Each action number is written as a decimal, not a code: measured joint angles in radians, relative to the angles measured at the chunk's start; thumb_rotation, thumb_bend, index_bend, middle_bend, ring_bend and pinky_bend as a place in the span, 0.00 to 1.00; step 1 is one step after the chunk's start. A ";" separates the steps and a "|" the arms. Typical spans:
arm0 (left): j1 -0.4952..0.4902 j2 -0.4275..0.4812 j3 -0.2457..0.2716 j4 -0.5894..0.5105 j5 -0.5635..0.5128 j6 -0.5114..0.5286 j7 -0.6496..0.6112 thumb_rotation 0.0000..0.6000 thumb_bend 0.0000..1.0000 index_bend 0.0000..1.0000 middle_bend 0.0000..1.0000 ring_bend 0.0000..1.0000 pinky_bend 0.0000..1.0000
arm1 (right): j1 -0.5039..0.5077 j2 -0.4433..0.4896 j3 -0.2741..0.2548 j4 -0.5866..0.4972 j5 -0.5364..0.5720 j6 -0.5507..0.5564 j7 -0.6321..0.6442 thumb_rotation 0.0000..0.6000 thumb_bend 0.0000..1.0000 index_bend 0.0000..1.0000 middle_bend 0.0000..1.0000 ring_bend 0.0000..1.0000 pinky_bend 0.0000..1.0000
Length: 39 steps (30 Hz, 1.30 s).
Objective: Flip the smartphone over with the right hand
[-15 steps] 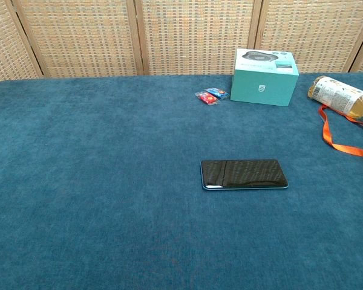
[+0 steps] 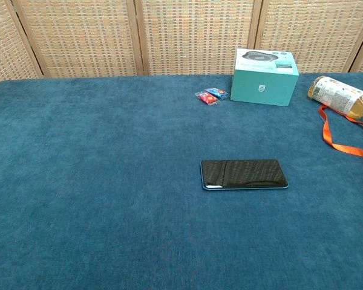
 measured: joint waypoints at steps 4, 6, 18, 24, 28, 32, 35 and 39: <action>-0.016 -0.015 -0.007 0.012 -0.001 -0.017 0.009 1.00 0.00 0.00 0.00 0.00 0.00 | 0.069 -0.003 0.014 -0.017 -0.008 -0.100 -0.033 1.00 0.21 0.19 0.00 0.00 0.00; -0.020 -0.020 -0.010 0.017 -0.005 -0.023 0.012 1.00 0.00 0.00 0.00 0.00 0.00 | 0.117 -0.006 0.026 -0.034 -0.008 -0.169 -0.059 1.00 0.30 0.21 0.00 0.00 0.00; -0.053 -0.042 -0.036 0.041 -0.083 -0.092 0.033 1.00 0.00 0.00 0.00 0.00 0.00 | 0.356 -0.155 0.117 -0.067 0.134 -0.506 -0.224 1.00 0.40 0.25 0.00 0.00 0.00; -0.067 -0.049 -0.045 0.047 -0.113 -0.120 0.043 1.00 0.00 0.00 0.00 0.00 0.00 | 0.416 -0.250 0.125 -0.046 0.201 -0.581 -0.284 1.00 0.44 0.25 0.00 0.00 0.00; -0.074 -0.054 -0.047 0.049 -0.124 -0.131 0.051 1.00 0.00 0.00 0.00 0.00 0.00 | 0.442 -0.298 0.120 -0.009 0.220 -0.603 -0.316 1.00 0.44 0.26 0.00 0.00 0.00; -0.077 -0.057 -0.049 0.049 -0.129 -0.134 0.058 1.00 0.00 0.00 0.00 0.00 0.00 | 0.458 -0.339 0.115 0.018 0.241 -0.616 -0.337 1.00 0.44 0.26 0.00 0.00 0.00; -0.079 -0.059 -0.049 0.047 -0.133 -0.138 0.061 1.00 0.00 0.00 0.00 0.00 0.00 | 0.467 -0.367 0.111 0.044 0.244 -0.616 -0.352 1.00 0.44 0.26 0.00 0.00 0.00; -0.080 -0.059 -0.051 0.045 -0.138 -0.139 0.061 1.00 0.00 0.00 0.00 0.00 0.00 | 0.481 -0.408 0.107 0.089 0.247 -0.617 -0.372 1.00 0.44 0.27 0.00 0.00 0.00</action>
